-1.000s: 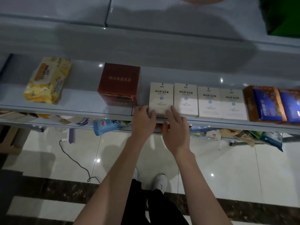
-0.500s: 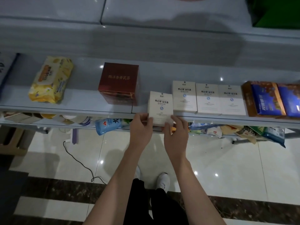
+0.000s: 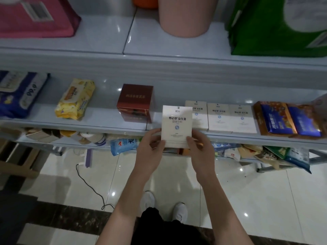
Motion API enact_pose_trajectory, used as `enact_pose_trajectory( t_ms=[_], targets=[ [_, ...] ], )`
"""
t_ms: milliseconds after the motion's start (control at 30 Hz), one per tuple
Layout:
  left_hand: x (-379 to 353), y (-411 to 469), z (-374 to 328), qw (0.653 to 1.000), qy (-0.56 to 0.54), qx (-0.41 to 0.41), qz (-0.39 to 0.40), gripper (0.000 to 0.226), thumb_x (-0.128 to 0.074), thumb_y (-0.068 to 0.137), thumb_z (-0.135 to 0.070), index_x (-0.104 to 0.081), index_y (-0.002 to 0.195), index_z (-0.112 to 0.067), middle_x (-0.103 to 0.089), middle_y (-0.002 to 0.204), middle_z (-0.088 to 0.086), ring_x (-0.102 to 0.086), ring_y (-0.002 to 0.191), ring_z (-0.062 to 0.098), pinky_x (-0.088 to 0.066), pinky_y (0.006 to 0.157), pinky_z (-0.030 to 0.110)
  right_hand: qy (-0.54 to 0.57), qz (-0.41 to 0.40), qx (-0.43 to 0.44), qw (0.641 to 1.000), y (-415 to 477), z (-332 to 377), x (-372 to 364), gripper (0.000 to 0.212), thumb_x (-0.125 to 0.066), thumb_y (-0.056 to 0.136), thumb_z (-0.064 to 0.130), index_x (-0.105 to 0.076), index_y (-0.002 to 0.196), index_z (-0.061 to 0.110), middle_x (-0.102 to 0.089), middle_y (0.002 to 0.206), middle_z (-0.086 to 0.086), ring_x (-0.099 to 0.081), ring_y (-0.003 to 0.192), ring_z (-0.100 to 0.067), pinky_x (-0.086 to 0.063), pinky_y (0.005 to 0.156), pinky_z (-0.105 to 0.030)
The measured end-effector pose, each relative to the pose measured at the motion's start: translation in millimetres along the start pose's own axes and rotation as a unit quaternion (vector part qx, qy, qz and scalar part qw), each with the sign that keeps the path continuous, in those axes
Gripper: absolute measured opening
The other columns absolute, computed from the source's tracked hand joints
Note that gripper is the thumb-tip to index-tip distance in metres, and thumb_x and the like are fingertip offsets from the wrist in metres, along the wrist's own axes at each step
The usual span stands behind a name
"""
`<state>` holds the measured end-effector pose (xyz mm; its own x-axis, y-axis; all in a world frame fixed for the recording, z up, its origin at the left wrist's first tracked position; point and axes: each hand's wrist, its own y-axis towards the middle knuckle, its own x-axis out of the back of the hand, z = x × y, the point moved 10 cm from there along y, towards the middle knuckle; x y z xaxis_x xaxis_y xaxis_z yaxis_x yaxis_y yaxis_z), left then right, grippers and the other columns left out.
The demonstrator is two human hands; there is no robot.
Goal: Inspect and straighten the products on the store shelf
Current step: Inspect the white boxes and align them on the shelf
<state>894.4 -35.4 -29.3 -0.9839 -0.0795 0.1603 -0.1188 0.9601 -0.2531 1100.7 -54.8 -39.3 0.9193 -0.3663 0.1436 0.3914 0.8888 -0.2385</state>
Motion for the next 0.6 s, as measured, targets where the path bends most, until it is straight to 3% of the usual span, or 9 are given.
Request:
enact_pose_trajectory(
  t_ms=[167,267,433,600],
  targets=[
    [2.2,-25.7,-36.4,0.999,-0.022,-0.042,-0.023,0.025,-0.063,0.097,-0.004,-0.059,0.112,-0.024,-0.069,0.109,-0.009,-0.066,0.092,-0.01,-0.052,0.073,0.008,0.053,0.044,0.036,0.997,-22.6,39.9,16.6,0.027,-0.061,0.099,0.001,-0.068,0.123,0.013,-0.072,0.112,0.007,-0.068,0.084,0.007,-0.055,0.068,-0.015],
    [7.6,-38.7,-52.3,0.995,-0.004,-0.084,-0.047,0.026,-0.068,0.095,-0.007,-0.061,0.108,-0.028,-0.07,0.112,-0.006,-0.068,0.101,0.003,-0.056,0.08,0.017,0.071,0.06,0.062,0.994,-35.8,53.4,27.2,0.034,-0.059,0.1,-0.002,-0.061,0.129,0.016,-0.068,0.116,0.008,-0.066,0.081,0.01,-0.055,0.067,-0.013],
    [1.0,-63.5,-67.6,0.991,0.008,-0.134,-0.028,0.04,-0.066,0.093,0.003,-0.059,0.122,-0.024,-0.071,0.113,-0.005,-0.069,0.099,0.005,-0.055,0.079,0.016,0.059,0.075,0.108,0.99,-53.4,63.8,38.9,0.036,-0.057,0.099,-0.007,-0.064,0.125,0.017,-0.073,0.116,0.011,-0.07,0.101,-0.002,-0.057,0.073,-0.018],
    [-0.9,-77.0,-66.7,0.99,0.0,-0.135,-0.031,0.046,-0.065,0.091,0.007,-0.06,0.115,-0.032,-0.071,0.109,-0.007,-0.069,0.089,0.004,-0.053,0.076,0.014,0.063,0.056,0.112,0.99,-59.6,57.0,51.7,0.032,-0.059,0.1,-0.002,-0.067,0.121,0.02,-0.073,0.121,0.012,-0.068,0.112,-0.008,-0.058,0.085,-0.027]
  ],
)
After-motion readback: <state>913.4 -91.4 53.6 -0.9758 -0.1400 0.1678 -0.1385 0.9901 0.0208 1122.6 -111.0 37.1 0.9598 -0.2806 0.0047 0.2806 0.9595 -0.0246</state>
